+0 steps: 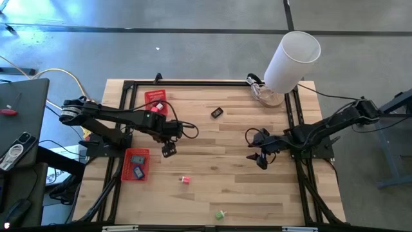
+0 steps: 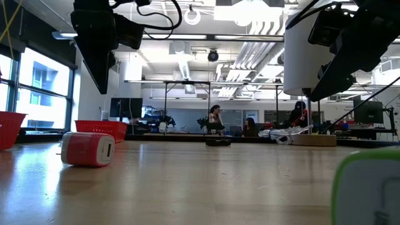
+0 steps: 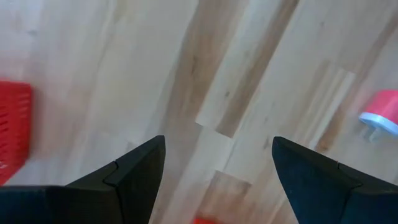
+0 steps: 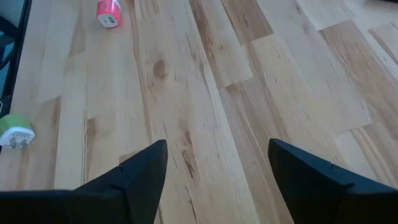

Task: Pick & Place Office items
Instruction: Put the black digital clock into the bottom red bin

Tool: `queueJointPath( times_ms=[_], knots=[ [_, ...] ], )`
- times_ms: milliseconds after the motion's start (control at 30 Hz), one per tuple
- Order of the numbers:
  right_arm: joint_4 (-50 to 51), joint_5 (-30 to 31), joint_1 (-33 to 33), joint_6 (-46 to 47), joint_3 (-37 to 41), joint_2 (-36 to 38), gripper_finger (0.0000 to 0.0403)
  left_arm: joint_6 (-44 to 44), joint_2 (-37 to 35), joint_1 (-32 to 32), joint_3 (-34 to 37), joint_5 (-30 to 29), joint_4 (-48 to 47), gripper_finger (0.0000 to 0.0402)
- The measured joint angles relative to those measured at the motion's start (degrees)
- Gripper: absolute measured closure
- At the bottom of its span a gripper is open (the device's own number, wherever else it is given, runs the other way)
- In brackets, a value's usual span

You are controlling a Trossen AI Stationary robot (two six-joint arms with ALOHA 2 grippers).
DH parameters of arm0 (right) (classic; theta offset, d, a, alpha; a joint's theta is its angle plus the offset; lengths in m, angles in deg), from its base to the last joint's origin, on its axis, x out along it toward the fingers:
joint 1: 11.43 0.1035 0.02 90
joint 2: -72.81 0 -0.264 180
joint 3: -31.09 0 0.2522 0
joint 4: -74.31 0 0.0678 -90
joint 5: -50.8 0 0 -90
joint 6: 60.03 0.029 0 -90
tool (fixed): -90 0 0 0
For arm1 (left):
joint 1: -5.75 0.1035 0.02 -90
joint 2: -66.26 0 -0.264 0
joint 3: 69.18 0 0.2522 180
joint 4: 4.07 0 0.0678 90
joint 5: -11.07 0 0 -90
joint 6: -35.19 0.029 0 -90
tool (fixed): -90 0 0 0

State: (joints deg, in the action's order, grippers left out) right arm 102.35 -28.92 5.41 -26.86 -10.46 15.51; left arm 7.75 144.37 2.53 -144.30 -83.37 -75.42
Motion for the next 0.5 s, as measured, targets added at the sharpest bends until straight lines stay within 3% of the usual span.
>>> queueJointPath(
  times_ms=[500],
  knots=[
    [0.0, 0.0, 0.0, 0.0, 0.0, 0.0, 0.0136, 0.0, 0.0, 0.0, 0.0, 3.3, 0.0, 0.0114]
  ],
)
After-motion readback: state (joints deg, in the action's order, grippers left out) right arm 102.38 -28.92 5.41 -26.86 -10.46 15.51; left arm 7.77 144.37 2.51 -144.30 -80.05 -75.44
